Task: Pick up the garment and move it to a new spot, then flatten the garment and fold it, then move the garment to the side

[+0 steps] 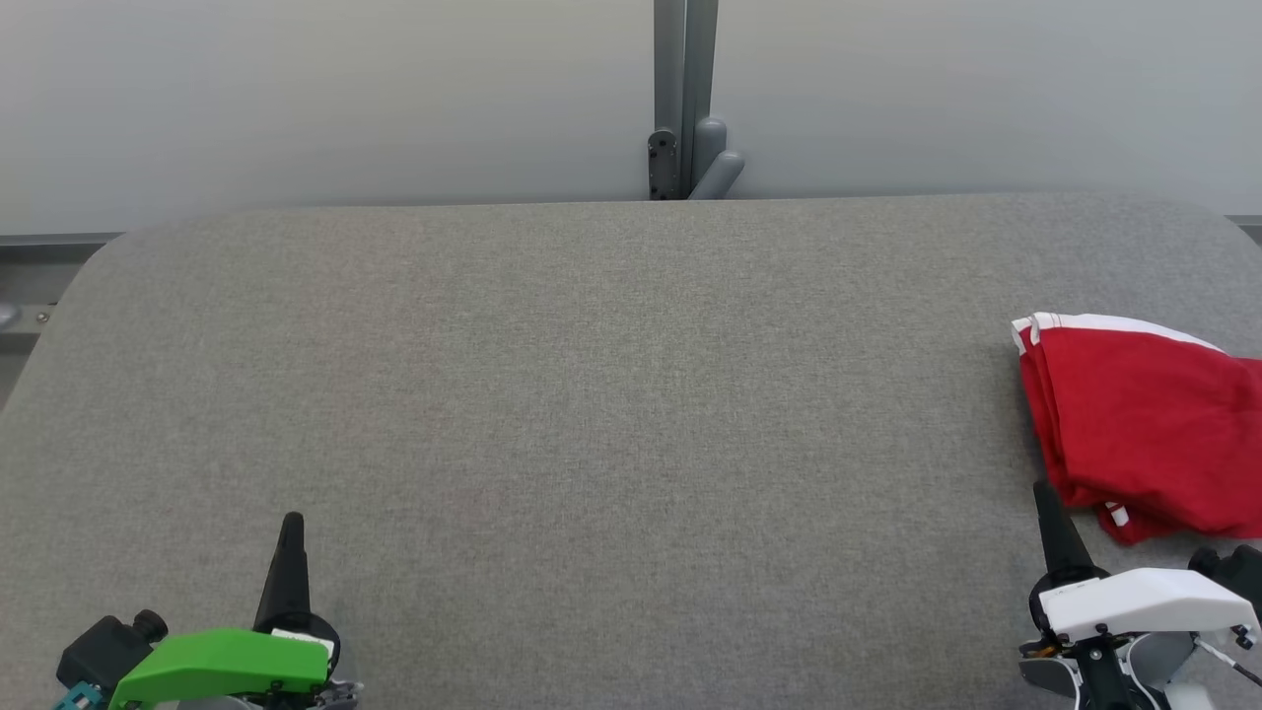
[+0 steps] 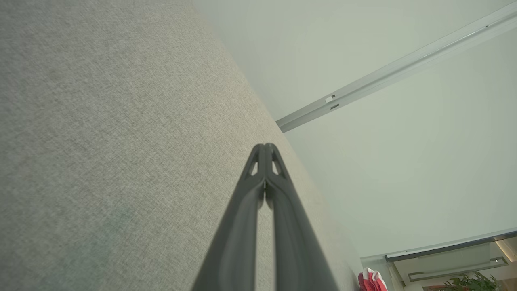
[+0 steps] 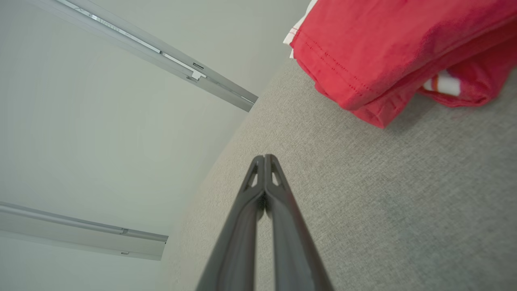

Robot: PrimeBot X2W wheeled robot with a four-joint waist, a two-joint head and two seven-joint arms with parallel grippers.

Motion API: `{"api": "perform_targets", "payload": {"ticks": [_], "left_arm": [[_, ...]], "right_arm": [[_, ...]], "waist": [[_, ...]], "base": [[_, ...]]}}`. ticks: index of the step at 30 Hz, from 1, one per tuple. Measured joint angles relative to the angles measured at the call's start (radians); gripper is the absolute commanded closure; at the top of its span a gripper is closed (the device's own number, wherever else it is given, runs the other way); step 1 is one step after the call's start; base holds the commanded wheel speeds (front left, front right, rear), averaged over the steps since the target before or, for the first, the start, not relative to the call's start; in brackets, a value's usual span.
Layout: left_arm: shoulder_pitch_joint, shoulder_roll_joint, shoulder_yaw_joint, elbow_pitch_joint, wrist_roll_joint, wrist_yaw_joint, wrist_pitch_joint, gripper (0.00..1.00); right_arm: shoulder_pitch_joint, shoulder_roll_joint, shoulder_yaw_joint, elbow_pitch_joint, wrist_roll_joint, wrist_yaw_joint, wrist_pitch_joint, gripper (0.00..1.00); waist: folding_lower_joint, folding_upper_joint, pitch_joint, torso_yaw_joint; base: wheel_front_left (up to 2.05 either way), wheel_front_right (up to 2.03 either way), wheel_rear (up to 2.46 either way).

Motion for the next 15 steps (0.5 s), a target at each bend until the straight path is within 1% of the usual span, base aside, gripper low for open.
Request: {"api": "perform_targets", "payload": {"ticks": [15], "left_arm": [[-0.025, 0.000, 0.015, -0.003, -0.145, -0.001, 0.039, 1.00]], "right_arm": [[-0.019, -0.002, 0.000, -0.004, 0.164, 0.000, 0.038, 1.00]], "waist": [[0.0000, 0.0000, 0.001, -0.014]], "base": [[0.00, 0.00, 0.00]]}}
